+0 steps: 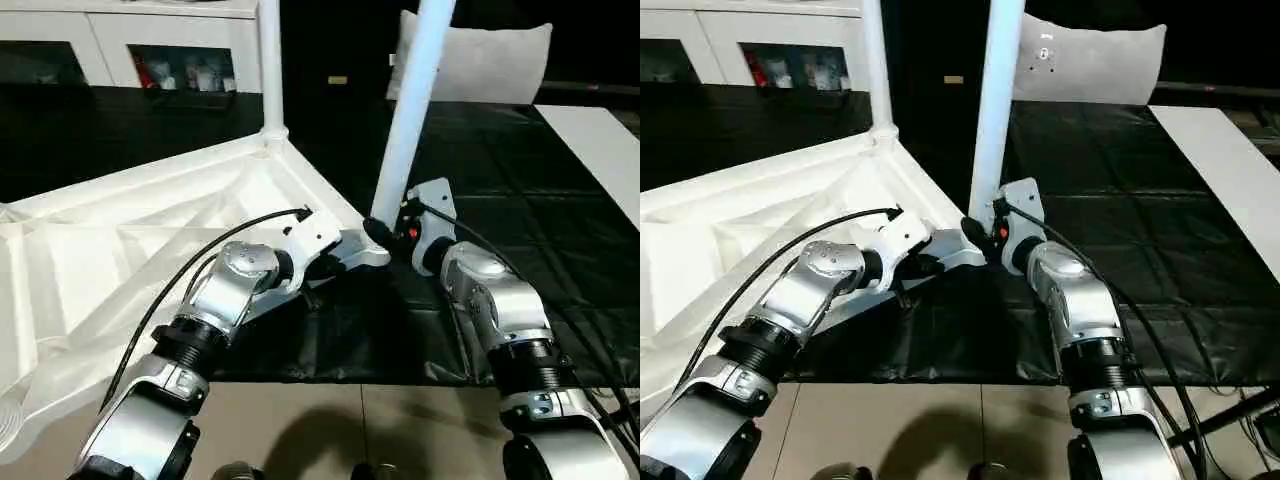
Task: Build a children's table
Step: Rotate leg to tighten
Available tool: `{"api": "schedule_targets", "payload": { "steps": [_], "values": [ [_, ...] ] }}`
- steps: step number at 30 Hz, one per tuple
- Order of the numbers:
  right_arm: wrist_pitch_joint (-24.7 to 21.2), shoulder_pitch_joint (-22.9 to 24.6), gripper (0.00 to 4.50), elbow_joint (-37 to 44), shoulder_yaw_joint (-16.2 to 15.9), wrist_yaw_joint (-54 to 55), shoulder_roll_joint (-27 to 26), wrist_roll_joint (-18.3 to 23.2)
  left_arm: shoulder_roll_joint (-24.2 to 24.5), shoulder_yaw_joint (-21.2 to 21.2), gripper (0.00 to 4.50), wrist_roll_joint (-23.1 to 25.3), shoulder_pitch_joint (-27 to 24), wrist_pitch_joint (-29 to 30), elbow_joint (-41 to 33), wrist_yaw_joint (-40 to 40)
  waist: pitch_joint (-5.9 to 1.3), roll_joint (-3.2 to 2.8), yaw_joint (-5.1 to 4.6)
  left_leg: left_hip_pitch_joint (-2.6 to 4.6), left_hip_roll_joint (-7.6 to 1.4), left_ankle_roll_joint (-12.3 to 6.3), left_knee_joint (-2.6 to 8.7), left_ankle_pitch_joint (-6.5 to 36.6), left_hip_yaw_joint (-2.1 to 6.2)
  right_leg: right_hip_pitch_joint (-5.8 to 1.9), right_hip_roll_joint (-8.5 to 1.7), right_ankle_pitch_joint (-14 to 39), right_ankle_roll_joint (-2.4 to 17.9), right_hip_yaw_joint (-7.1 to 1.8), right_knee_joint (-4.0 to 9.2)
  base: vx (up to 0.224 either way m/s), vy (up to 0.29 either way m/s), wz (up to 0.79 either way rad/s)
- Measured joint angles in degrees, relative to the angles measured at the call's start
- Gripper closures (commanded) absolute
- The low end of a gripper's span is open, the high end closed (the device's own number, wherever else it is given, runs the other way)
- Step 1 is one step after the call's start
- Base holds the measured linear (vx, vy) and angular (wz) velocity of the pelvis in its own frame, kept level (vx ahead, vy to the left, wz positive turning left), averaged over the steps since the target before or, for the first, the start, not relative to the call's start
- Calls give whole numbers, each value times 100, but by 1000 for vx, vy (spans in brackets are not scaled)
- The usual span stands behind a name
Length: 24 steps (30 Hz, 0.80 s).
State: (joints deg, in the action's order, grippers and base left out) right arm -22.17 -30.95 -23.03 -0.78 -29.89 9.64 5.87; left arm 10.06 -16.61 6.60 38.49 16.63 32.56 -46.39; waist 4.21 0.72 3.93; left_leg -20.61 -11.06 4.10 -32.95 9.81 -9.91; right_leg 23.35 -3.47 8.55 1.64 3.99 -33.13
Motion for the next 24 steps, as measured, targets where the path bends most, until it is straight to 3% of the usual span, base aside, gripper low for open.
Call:
{"api": "schedule_targets", "payload": {
  "steps": [10,13,16,19,22,24],
  "values": [
    [748,233,53,35,-214,-1753,964,175,690,-169,450,-29,-23,-839,30,-952,2,0,139,-52,-2,-5,-7,-4,0,46,0,-14,11,1,-5,0,0,0],
    [820,235,53,45,-240,-2360,1287,303,881,-187,450,-45,-23,-1061,58,-1278,2,0,147,-53,-2,-7,-8,-3,0,46,-1,-13,10,1,-3,0,0,0],
    [902,370,53,155,-483,-3223,1706,359,1096,-244,450,-173,-29,-1383,124,-1767,2,0,184,-55,-5,-9,-8,-1,-1,47,0,-11,9,4,-4,0,0,0],
    [907,392,53,154,-573,-3658,1818,454,1244,-277,450,-231,-43,-1578,144,-2146,2,0,219,-54,-7,-8,-13,-2,-1,49,0,-12,10,5,-11,0,0,0],
    [992,390,71,145,-669,-4149,1853,577,1364,-377,450,-296,-51,-1817,142,-2579,2,0,274,-53,-7,-8,-21,-2,-1,44,-1,-13,11,5,-12,0,0,0],
    [1050,390,106,134,-686,-4392,1866,611,1436,-421,450,-369,-81,-1965,141,-2866,2,0,318,-54,-6,-9,-26,-2,-1,40,-4,-14,13,5,-12,0,0,0]
  ]
}}
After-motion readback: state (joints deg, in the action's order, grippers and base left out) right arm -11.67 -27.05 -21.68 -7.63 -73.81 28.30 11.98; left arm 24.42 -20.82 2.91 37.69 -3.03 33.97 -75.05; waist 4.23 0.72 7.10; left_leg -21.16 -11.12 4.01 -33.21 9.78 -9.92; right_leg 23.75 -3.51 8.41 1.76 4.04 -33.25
